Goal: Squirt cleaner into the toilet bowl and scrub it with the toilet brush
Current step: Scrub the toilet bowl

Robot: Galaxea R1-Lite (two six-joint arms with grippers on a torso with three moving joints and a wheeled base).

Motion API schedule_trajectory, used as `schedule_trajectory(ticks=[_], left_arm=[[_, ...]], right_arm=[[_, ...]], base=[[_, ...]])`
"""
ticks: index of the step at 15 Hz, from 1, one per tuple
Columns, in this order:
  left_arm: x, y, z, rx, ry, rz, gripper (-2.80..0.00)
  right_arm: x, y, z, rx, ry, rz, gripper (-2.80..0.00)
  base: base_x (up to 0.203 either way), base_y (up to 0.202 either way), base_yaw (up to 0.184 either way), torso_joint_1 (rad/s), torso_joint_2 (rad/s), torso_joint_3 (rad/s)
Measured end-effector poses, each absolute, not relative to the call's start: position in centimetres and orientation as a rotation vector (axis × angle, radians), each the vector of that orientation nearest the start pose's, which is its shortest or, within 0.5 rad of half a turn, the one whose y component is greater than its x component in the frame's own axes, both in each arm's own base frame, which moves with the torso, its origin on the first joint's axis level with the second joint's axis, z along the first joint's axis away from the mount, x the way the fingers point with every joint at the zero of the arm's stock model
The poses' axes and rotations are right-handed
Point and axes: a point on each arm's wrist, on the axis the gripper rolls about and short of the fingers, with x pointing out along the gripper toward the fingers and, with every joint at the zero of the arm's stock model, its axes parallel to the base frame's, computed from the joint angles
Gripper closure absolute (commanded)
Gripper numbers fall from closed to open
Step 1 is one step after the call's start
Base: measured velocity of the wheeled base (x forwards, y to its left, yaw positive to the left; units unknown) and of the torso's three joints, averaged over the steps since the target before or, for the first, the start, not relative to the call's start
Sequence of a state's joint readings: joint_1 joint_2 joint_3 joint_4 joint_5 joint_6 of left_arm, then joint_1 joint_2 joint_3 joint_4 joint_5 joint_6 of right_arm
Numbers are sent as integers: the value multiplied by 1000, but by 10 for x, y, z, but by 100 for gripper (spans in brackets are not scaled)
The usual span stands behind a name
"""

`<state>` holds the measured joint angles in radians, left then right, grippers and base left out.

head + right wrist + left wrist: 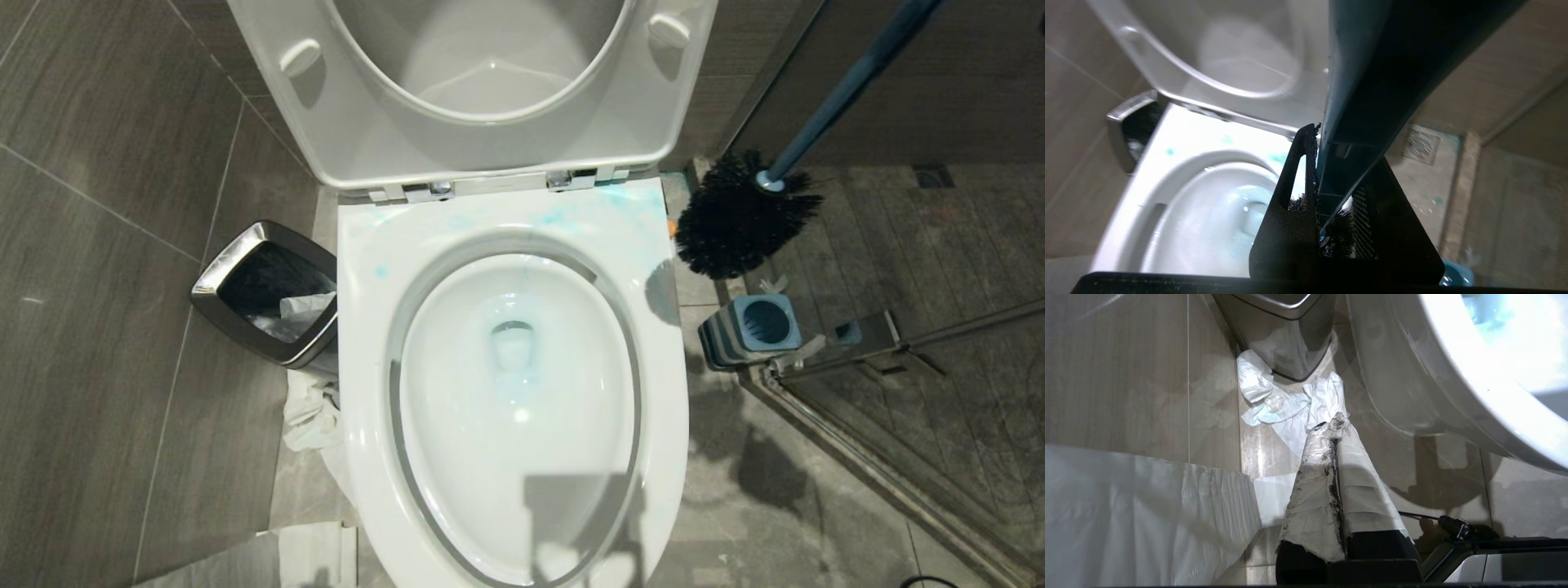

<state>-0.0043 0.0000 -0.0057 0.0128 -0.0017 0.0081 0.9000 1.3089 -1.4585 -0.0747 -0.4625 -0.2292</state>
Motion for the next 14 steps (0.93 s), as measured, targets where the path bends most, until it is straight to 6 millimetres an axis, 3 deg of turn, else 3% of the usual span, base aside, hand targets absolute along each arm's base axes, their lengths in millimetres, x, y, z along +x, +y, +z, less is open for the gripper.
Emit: schedule_trajectory(ticks=[4,8,14], left_arm=[[-23,0,76,9,7,-7,0],[-23,0,76,5,7,-6,0],[-23,0,76,5,7,-6,0]], right_arm=[[136,187,401,-107,-202,473,0],[160,229,375,-136,-146,496,0],[208,288,319,-156,-81,498,0]], base=[[0,0,0,0,2,72],[0,0,0,0,0,0],[0,0,0,0,0,0]])
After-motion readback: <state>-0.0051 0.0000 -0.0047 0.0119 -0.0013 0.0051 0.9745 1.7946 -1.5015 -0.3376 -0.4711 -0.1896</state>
